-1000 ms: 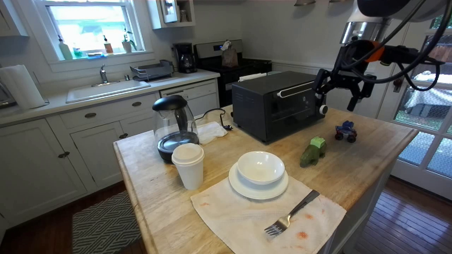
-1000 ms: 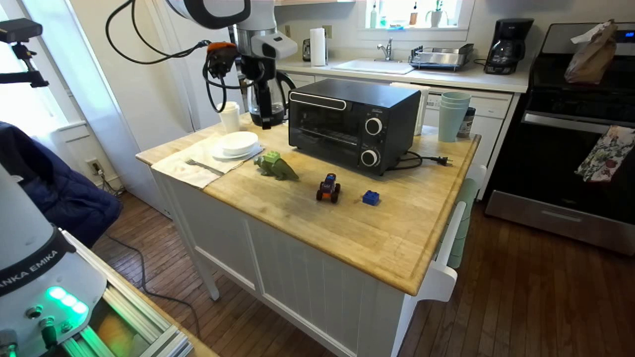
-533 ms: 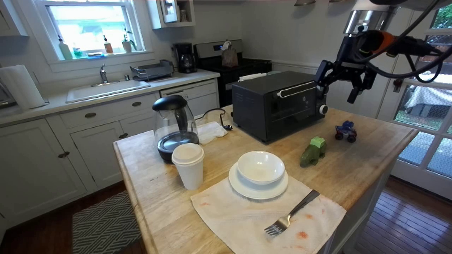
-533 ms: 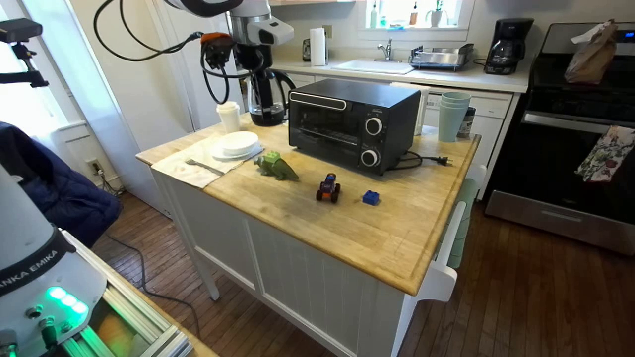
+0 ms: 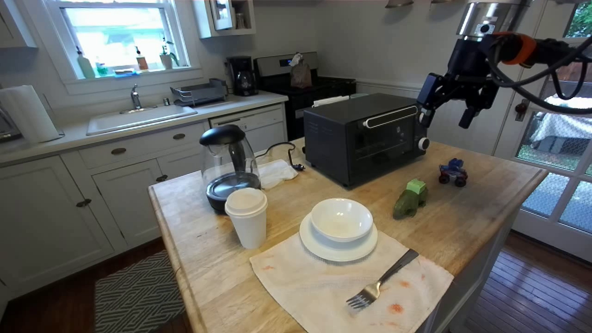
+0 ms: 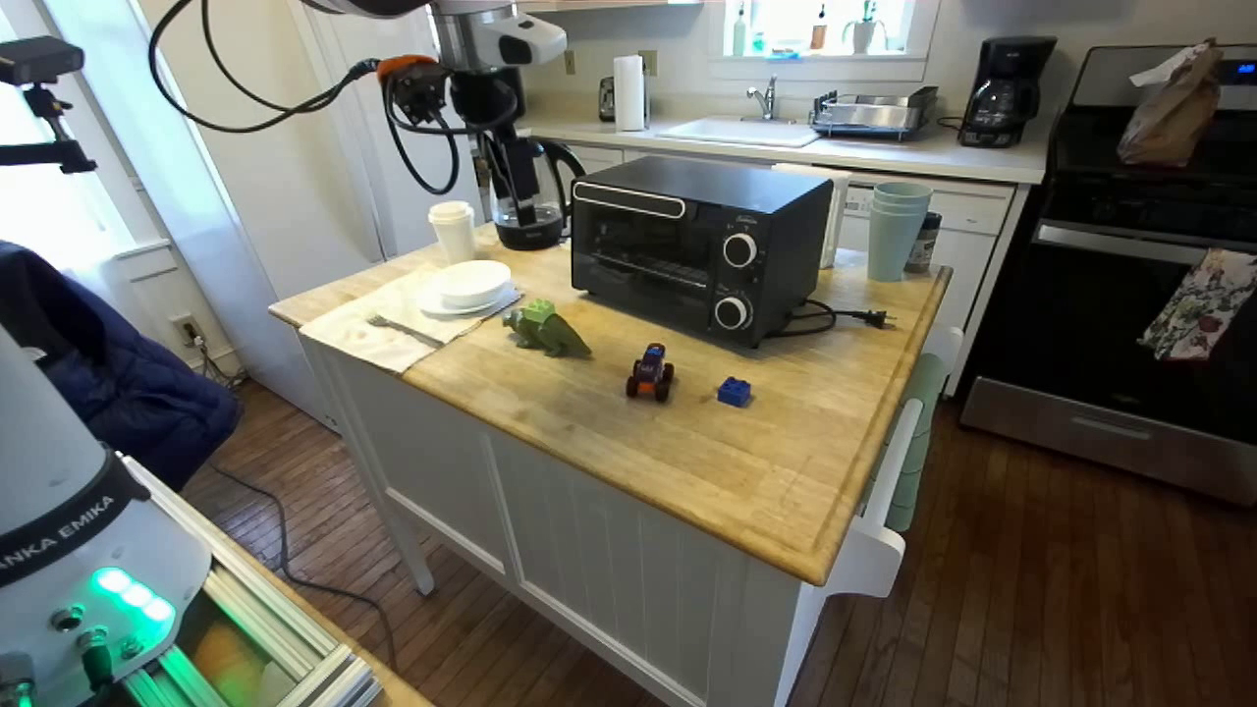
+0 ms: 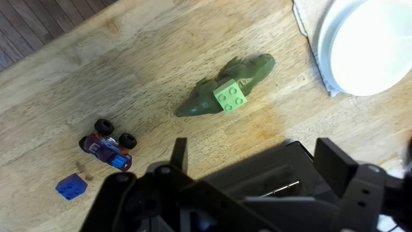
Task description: Lift the green building block and put it on the dinosaur toy
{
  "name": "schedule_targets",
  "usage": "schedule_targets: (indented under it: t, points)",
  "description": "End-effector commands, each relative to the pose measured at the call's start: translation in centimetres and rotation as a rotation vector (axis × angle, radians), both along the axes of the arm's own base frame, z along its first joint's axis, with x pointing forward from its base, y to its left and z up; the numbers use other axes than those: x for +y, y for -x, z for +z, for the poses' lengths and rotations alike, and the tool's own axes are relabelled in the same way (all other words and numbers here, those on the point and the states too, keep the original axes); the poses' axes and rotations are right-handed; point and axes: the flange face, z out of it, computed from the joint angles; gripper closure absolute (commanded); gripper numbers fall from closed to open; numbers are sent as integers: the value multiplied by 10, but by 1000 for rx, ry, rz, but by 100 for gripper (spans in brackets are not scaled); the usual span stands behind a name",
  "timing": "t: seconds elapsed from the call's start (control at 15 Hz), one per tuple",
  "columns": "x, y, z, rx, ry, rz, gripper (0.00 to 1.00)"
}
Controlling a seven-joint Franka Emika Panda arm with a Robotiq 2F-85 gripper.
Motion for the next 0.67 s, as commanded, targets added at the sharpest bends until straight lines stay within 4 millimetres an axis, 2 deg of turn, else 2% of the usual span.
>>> schedule_targets:
  t: [0.0, 0.13, 0.2, 0.6]
  points:
    - [5, 10, 5, -14, 46, 66, 0]
    - [5, 10, 6, -15, 54, 83, 0]
    - [4, 2, 2, 2, 30, 53, 0]
    - [5, 4, 2, 1, 35, 68, 0]
